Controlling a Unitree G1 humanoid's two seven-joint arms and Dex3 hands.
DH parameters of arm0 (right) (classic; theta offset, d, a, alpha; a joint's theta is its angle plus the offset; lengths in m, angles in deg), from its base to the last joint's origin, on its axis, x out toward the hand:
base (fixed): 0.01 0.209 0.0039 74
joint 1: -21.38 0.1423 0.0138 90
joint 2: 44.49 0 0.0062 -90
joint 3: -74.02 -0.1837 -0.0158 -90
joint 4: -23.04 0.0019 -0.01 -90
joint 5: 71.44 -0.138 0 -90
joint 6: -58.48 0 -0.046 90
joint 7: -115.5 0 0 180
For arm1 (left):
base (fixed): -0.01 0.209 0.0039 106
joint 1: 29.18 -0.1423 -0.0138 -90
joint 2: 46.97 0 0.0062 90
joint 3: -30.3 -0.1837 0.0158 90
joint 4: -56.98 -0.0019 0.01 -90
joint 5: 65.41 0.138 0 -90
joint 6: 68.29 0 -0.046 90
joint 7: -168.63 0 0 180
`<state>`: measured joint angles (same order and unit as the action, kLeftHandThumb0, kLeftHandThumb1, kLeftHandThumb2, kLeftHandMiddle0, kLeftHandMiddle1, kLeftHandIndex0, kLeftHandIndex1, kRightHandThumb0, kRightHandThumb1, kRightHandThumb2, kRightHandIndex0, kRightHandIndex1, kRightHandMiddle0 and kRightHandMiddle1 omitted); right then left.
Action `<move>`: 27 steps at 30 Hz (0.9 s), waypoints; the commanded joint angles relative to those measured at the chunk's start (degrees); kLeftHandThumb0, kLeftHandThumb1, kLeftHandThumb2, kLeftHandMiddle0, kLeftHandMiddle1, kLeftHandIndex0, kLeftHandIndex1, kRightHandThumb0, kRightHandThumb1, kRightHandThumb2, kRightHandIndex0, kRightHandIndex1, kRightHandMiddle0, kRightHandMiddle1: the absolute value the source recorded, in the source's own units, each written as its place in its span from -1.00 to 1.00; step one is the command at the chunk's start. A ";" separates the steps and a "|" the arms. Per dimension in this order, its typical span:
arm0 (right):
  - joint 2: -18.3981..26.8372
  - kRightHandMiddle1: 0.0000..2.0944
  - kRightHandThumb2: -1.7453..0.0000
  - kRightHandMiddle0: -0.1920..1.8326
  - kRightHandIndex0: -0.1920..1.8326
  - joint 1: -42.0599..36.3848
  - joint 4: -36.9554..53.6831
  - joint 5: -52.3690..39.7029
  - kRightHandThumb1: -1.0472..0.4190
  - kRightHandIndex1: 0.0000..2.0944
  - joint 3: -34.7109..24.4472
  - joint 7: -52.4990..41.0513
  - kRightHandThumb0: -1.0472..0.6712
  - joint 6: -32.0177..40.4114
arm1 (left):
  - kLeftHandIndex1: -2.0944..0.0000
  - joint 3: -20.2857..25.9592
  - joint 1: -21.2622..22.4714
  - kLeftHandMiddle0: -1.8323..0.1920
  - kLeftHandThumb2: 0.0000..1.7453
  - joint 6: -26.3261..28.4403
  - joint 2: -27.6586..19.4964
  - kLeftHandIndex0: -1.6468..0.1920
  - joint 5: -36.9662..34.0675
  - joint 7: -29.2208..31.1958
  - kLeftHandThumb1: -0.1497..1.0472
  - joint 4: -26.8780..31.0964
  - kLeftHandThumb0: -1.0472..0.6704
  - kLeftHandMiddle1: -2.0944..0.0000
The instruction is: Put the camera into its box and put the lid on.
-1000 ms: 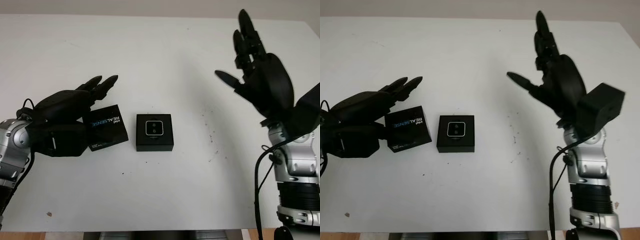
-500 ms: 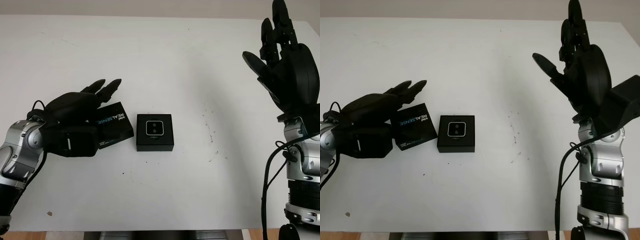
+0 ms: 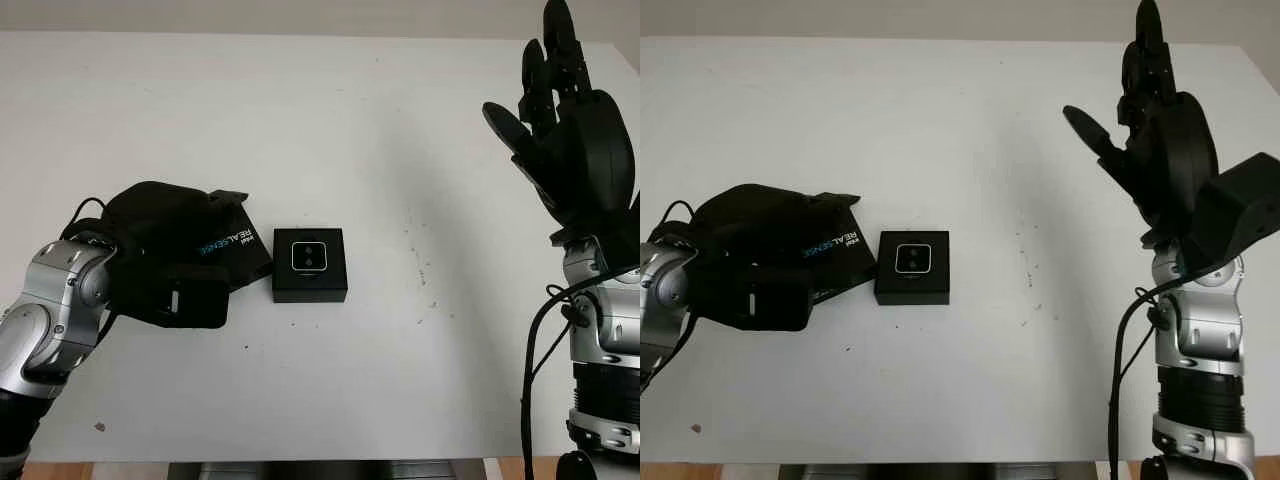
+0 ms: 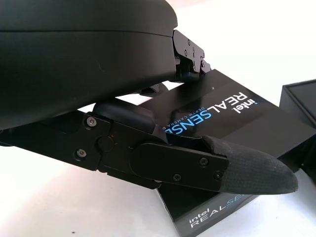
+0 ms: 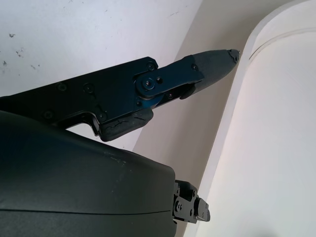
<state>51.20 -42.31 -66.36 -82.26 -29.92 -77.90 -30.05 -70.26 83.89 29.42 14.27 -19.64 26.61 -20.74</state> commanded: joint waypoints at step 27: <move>-1.01 -1.00 0.87 -1.00 -1.00 -3.10 2.36 -0.44 -1.00 -1.00 0.60 -0.61 -0.65 -0.84 | -1.00 1.76 -1.64 1.00 -0.70 -15.53 -0.92 1.00 2.47 -24.88 1.00 -10.71 0.19 -1.00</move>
<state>50.19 -44.82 -65.44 -82.50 -29.35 -78.41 -30.91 -69.26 82.25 14.49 14.17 -16.47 2.01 -31.47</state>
